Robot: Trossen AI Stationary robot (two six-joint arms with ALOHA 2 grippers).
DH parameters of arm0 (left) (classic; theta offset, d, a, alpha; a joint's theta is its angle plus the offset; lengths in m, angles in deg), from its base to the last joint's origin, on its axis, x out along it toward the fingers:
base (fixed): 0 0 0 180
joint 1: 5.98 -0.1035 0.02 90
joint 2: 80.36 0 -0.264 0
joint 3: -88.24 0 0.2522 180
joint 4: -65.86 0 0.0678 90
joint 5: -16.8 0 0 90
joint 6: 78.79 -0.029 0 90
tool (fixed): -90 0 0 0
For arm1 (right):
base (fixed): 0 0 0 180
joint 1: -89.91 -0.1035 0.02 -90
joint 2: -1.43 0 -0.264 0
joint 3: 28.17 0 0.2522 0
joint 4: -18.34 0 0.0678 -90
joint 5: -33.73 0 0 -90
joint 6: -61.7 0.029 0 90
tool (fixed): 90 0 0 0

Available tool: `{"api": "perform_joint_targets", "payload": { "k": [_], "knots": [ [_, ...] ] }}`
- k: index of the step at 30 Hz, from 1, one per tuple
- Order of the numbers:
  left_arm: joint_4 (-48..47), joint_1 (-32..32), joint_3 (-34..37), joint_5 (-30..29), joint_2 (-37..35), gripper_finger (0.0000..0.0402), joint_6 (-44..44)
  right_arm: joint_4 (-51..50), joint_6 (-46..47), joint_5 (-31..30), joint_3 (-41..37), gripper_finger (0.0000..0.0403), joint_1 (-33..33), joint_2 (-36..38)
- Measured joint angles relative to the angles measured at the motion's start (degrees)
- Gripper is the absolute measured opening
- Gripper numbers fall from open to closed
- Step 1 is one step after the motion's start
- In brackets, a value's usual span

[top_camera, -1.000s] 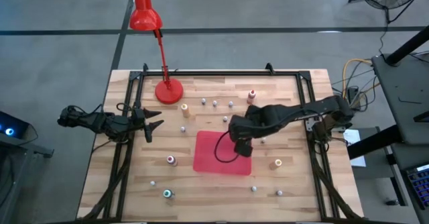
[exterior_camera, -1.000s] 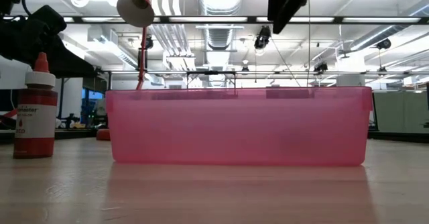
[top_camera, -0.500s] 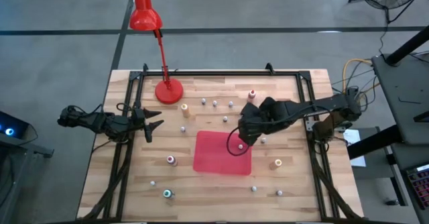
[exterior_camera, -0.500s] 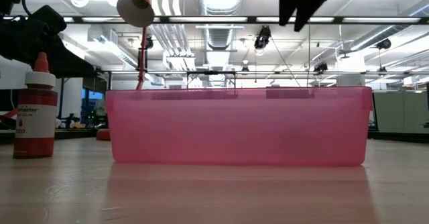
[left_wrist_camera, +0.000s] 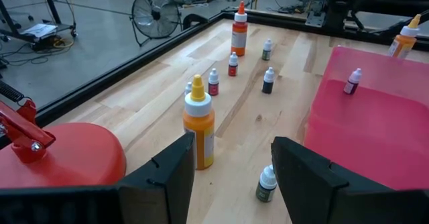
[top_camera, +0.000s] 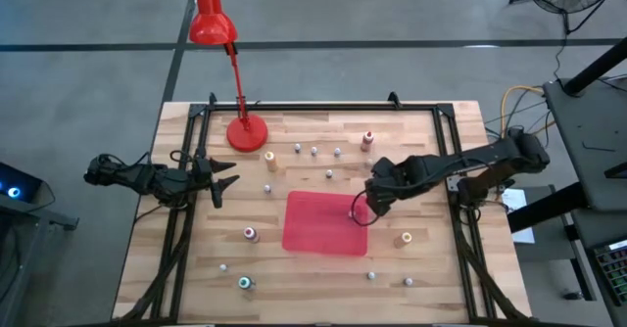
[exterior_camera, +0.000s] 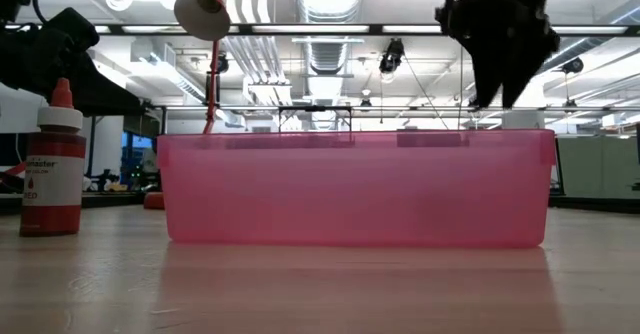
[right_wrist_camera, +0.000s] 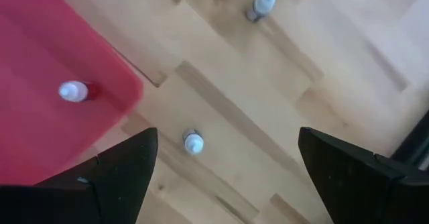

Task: Pick & Place food coloring
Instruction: Put the small black food coloring bottle in the red bin

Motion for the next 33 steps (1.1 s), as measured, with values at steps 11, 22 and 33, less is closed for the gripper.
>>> {"api": "perform_joint_targets", "payload": {
  "k": [11,22,33],
  "knots": [
    [0.02,-0.01,0.02,0.02,0.01,0.0170,0.00,11.11,0.46,4.52,-13.68,0.0354,-0.22,2.34],
    [0.00,0.00,0.01,0.01,0.02,0.0170,0.00,18.22,-6.00,7.40,-16.44,0.0354,-0.55,0.81],
    [0.02,0.00,0.01,0.01,-0.01,0.0170,-0.01,23.17,-7.94,8.82,-18.36,0.0352,-0.83,-2.69]
  ]
}}
